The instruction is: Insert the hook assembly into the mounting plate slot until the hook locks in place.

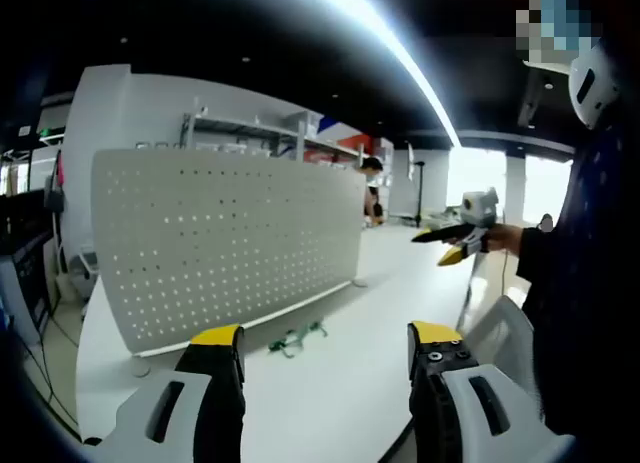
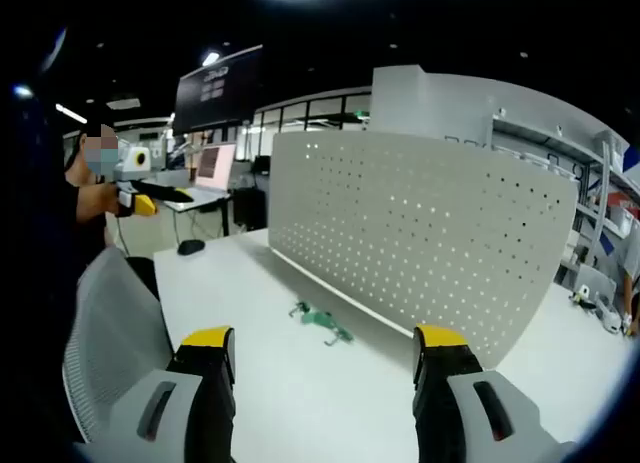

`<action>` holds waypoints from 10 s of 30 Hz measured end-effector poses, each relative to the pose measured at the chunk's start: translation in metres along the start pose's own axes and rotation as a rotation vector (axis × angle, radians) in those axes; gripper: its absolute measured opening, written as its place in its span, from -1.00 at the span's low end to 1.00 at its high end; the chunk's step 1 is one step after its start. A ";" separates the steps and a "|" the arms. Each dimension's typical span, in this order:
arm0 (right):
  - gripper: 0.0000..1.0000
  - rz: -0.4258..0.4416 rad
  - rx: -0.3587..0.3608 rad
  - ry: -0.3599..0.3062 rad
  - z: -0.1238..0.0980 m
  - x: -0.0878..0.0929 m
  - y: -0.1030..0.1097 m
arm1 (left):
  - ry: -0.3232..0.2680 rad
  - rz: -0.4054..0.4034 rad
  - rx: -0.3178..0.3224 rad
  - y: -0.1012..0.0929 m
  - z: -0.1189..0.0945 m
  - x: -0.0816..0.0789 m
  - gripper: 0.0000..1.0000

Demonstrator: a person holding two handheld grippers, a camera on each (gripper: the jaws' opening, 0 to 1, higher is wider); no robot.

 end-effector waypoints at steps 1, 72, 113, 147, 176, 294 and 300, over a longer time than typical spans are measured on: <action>0.41 -0.006 -0.015 0.008 0.005 -0.002 0.001 | -0.003 0.000 -0.001 0.000 0.000 0.000 0.31; 0.28 -0.026 -0.104 0.021 0.031 -0.016 0.002 | 0.044 -0.003 -0.006 -0.003 0.004 0.006 0.45; -0.50 -0.067 -0.331 0.128 0.196 -0.014 0.000 | 0.060 -0.013 0.003 -0.015 0.011 0.015 0.36; -0.82 -0.077 -0.323 0.321 0.277 0.036 -0.009 | 0.117 -0.015 0.033 -0.020 0.021 0.022 0.30; -0.89 -0.160 -0.323 0.433 0.308 0.057 -0.008 | 0.120 -0.033 0.040 -0.021 0.028 0.029 0.28; -1.00 0.172 -0.423 0.490 0.242 -0.001 0.050 | 0.193 0.482 -0.025 -0.013 0.130 0.074 -0.45; -1.00 0.263 -0.451 0.479 0.239 -0.007 0.056 | 0.194 0.511 -0.034 -0.013 0.133 0.074 -0.48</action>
Point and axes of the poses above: the point that each gripper's makers call its tool centre point, and the gripper's own axes: z roughly forward along the fingers, y roughly to its left, x roughly out of its underside, the point moved 9 cm from there along -z, roughly backward along the fingers, and after that the axes turned 10 degrees about z, right-handed, at the moved point
